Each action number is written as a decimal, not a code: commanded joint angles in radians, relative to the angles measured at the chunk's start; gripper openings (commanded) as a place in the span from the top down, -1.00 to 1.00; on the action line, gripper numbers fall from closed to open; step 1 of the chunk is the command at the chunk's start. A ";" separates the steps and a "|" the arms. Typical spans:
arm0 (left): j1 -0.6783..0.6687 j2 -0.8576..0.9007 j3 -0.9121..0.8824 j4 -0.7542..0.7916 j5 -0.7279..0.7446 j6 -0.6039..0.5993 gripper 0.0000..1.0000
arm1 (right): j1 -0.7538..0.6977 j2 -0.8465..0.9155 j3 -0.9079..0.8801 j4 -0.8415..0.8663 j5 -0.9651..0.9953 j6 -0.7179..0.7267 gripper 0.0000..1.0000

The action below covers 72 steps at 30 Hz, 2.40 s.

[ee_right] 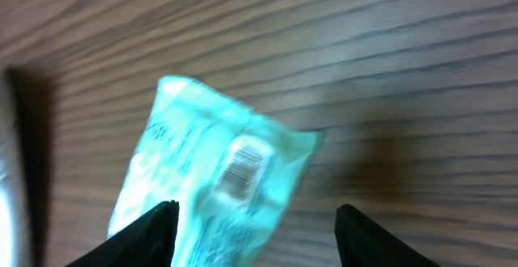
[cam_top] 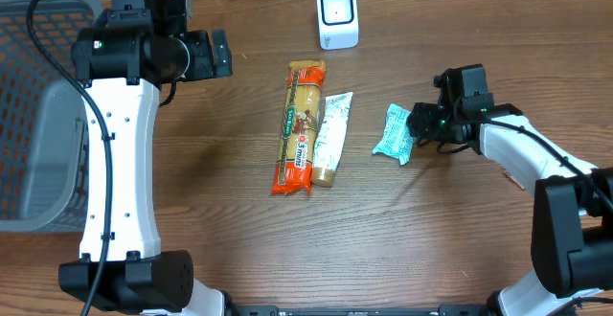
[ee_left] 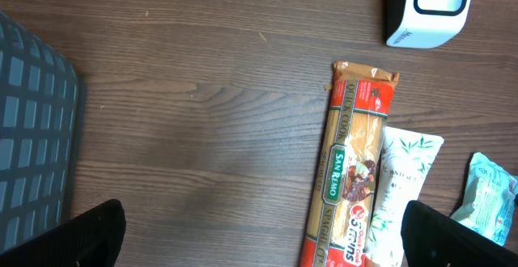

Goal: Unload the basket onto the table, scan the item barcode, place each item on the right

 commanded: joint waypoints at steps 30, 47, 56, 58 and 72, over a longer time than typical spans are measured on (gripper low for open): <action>0.004 0.003 0.000 0.002 -0.006 0.015 -0.99 | 0.099 0.069 0.096 -0.332 -0.173 -0.090 -0.18; 0.004 0.003 0.000 0.002 -0.006 0.015 -0.99 | -0.184 0.069 0.241 -0.445 -0.153 -0.145 -0.35; 0.004 0.003 0.000 0.002 -0.006 0.015 -1.00 | -0.192 0.071 0.172 -0.381 -0.175 -0.116 -0.35; 0.004 0.003 0.000 0.002 -0.006 0.015 -0.99 | -0.195 0.071 0.142 -0.346 -0.176 -0.095 -0.33; 0.004 0.003 0.000 0.002 -0.006 0.015 -0.99 | -0.196 0.073 -0.052 -0.056 -0.213 0.009 -0.17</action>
